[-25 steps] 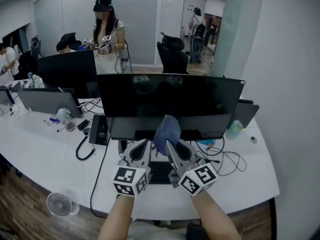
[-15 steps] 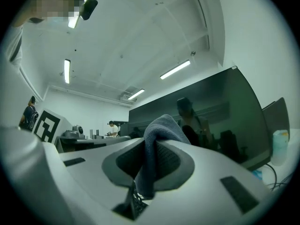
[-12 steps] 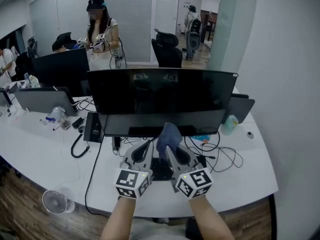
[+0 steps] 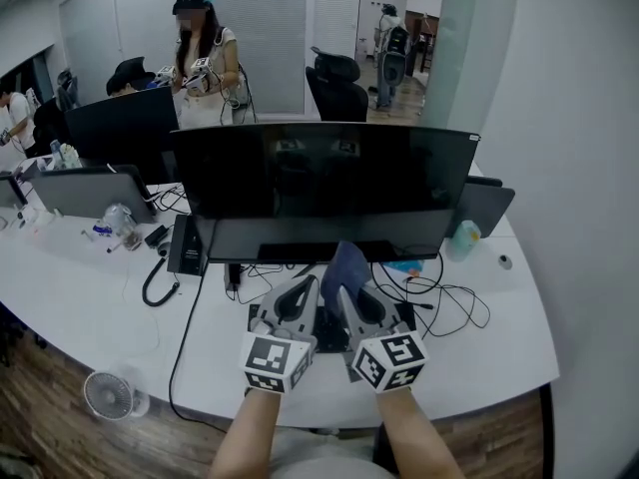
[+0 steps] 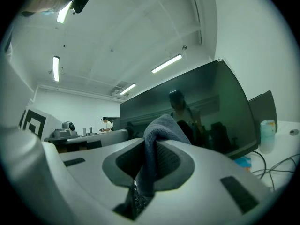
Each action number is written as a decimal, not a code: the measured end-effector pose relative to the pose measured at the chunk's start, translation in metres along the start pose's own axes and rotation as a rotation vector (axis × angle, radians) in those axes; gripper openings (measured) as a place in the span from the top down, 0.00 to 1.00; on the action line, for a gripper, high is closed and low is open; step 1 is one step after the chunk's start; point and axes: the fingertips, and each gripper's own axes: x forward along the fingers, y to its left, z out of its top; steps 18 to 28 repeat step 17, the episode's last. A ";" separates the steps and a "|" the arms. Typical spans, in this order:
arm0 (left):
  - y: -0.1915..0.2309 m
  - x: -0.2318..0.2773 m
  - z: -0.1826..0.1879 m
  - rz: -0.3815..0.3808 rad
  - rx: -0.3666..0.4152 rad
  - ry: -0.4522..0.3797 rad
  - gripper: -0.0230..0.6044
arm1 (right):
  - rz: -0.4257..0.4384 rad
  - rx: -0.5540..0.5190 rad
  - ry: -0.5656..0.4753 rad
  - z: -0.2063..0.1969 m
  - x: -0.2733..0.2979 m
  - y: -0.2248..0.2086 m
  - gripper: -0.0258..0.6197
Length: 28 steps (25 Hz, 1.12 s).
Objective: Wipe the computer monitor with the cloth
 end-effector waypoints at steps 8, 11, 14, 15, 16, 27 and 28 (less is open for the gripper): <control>-0.006 0.005 -0.003 -0.016 0.021 -0.003 0.95 | -0.021 -0.092 0.032 -0.007 -0.001 -0.001 0.88; -0.005 0.006 -0.004 -0.012 0.021 -0.006 0.95 | -0.024 -0.115 0.030 -0.007 -0.001 -0.002 0.88; -0.005 0.006 -0.004 -0.011 0.023 -0.008 0.95 | -0.025 -0.130 0.025 -0.006 -0.002 -0.002 0.88; -0.005 0.006 -0.004 -0.013 0.022 -0.009 0.95 | -0.028 -0.133 0.027 -0.006 -0.002 -0.003 0.88; -0.006 0.007 -0.005 -0.015 0.021 -0.010 0.95 | -0.032 -0.135 0.031 -0.007 -0.003 -0.004 0.88; -0.007 0.007 -0.005 -0.017 0.020 -0.012 0.95 | -0.036 -0.135 0.035 -0.008 -0.003 -0.006 0.88; -0.007 0.007 -0.005 -0.017 0.020 -0.012 0.95 | -0.036 -0.135 0.035 -0.008 -0.003 -0.006 0.88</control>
